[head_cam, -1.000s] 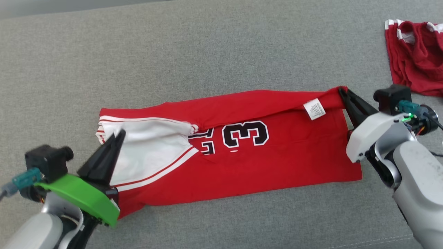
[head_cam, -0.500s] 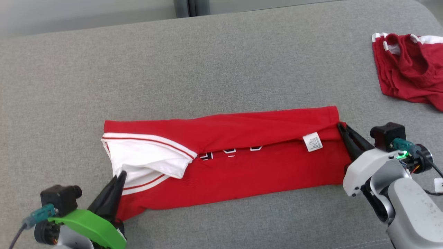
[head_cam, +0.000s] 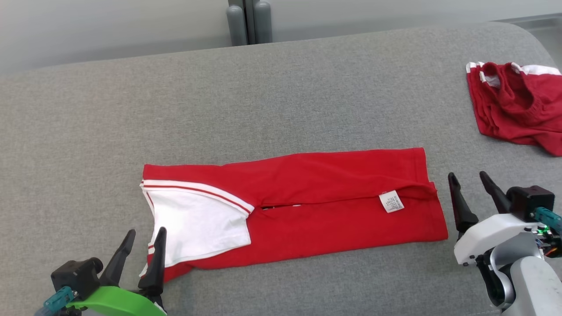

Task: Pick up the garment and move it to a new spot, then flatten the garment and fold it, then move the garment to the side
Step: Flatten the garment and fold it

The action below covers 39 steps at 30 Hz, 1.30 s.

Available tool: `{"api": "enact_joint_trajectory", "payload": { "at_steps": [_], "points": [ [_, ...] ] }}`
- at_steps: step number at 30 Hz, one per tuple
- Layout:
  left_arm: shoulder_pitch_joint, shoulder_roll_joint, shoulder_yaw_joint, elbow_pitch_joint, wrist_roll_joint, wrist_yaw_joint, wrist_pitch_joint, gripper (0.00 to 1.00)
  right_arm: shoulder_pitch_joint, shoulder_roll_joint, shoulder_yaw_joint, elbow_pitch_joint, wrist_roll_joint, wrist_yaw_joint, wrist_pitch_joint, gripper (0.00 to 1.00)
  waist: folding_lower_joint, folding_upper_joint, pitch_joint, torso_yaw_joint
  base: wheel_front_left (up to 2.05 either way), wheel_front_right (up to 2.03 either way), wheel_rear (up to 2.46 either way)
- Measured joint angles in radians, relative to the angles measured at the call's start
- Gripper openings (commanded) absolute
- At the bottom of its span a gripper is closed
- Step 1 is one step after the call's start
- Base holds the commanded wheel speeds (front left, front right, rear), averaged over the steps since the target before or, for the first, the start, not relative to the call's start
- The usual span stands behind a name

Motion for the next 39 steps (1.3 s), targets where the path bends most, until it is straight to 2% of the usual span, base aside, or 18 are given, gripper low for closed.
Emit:
{"api": "enact_joint_trajectory", "payload": {
  "at_steps": [5, 9, 15, 23, 29, 30, 31, 33, 34, 35, 39],
  "points": [
    [0.013, -0.056, 0.069, -0.015, 0.073, 0.034, -0.006, 1.0, 0.012, 0.042, -0.066, -0.029, -0.034, 0.0, 0.01, 1.0, 0.0, 0.0, -0.015, 0.019, 0.0, 0.0, 0.0],
    [0.02, -0.116, 0.125, -0.021, 0.143, 0.037, -0.008, 1.0, -0.005, 0.068, -0.084, -0.015, -0.062, 0.0, 0.03, 1.0, 0.0, 0.0, -0.019, 0.036, 0.0, 0.0, 0.0],
    [0.03, -0.185, 0.156, 0.012, 0.198, 0.001, -0.008, 1.0, -0.056, 0.081, -0.068, 0.091, -0.121, 0.0, 0.053, 1.0, 0.0, 0.0, -0.011, 0.06, 0.0, 0.0, 0.0],
    [0.029, -0.234, 0.192, 0.045, 0.243, -0.039, -0.008, 1.0, -0.063, 0.084, -0.083, 0.209, -0.244, 0.0, 0.018, 1.0, 0.0, 0.0, 0.0, 0.098, 0.0, 0.0, 0.0],
    [0.03, -0.261, 0.217, 0.059, 0.275, -0.06, -0.008, 1.0, -0.064, 0.1, -0.095, 0.263, -0.276, 0.0, 0.003, 0.99, 0.0, 0.0, 0.005, 0.102, 0.0, 0.0, 0.0],
    [0.03, -0.266, 0.221, 0.06, 0.279, -0.065, -0.008, 1.0, -0.067, 0.101, -0.093, 0.273, -0.276, 0.0, 0.003, 0.8, 0.0, 0.0, 0.006, 0.101, 0.0, 0.0, 0.0],
    [0.03, -0.271, 0.223, 0.061, 0.285, -0.066, -0.008, 1.0, -0.071, 0.102, -0.089, 0.284, -0.276, 0.0, 0.003, 0.39, 0.0, 0.0, 0.006, 0.099, 0.0, 0.0, 0.0],
    [0.03, -0.277, 0.228, 0.063, 0.294, -0.073, -0.008, 1.0, -0.088, 0.105, -0.079, 0.304, -0.267, 0.0, 0.004, 0.06, 0.0, 0.0, 0.007, 0.095, 0.0, 0.0, 0.0],
    [0.029, -0.28, 0.231, 0.064, 0.3, -0.075, -0.008, 1.0, -0.095, 0.106, -0.074, 0.314, -0.267, 0.0, 0.004, 0.06, 0.0, 0.0, 0.008, 0.093, 0.0, 0.0, 0.0],
    [0.028, -0.283, 0.234, 0.065, 0.306, -0.078, -0.008, 1.0, -0.104, 0.107, -0.069, 0.323, -0.264, 0.0, 0.004, 0.0, 0.0, 0.0, 0.008, 0.09, 0.0, 0.0, 0.0],
    [0.024, -0.297, 0.247, 0.068, 0.329, -0.089, -0.008, 1.0, -0.137, 0.11, -0.067, 0.348, -0.239, 0.0, -0.008, 0.0, 0.0, 0.0, 0.007, 0.074, 0.0, 0.0, 0.0]
  ]
}}
